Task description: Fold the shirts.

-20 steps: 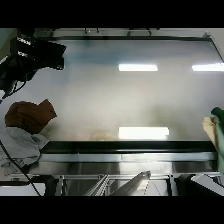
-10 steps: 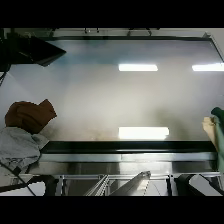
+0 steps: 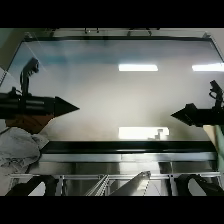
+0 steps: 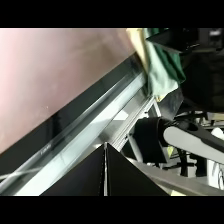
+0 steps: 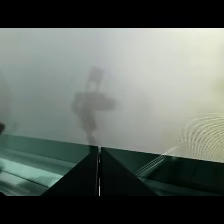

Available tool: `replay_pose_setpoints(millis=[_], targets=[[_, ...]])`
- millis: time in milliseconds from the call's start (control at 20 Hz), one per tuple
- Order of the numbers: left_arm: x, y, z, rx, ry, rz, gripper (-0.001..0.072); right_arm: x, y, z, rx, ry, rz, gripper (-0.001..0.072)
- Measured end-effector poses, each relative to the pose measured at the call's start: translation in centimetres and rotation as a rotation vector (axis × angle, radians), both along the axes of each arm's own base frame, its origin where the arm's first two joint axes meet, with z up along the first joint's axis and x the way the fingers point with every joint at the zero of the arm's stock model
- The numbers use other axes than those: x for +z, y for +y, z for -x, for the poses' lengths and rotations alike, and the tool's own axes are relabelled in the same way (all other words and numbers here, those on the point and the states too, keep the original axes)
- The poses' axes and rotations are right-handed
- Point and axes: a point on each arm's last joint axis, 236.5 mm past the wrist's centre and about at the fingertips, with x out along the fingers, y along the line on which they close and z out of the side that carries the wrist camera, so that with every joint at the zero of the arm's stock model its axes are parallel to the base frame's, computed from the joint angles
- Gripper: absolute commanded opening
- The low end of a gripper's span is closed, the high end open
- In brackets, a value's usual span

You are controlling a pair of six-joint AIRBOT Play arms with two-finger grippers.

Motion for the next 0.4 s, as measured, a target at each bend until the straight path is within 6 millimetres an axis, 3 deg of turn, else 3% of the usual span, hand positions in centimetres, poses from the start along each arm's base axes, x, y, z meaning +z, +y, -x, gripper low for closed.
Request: replay_pose_setpoints(millis=[200, 400], targets=[[-2.4, 0.0, 2.1, 0.024, 0.033, -0.024, 0.0006, 0.0, 1.2, 0.3, 0.02, -0.011, -0.022, 0.0014], [-3.2, 0.2, 2.5, 0.057, 0.021, -0.036, 0.0006, 0.0, 1.5, 0.3, 0.022, -0.015, -0.029, 0.0014]])
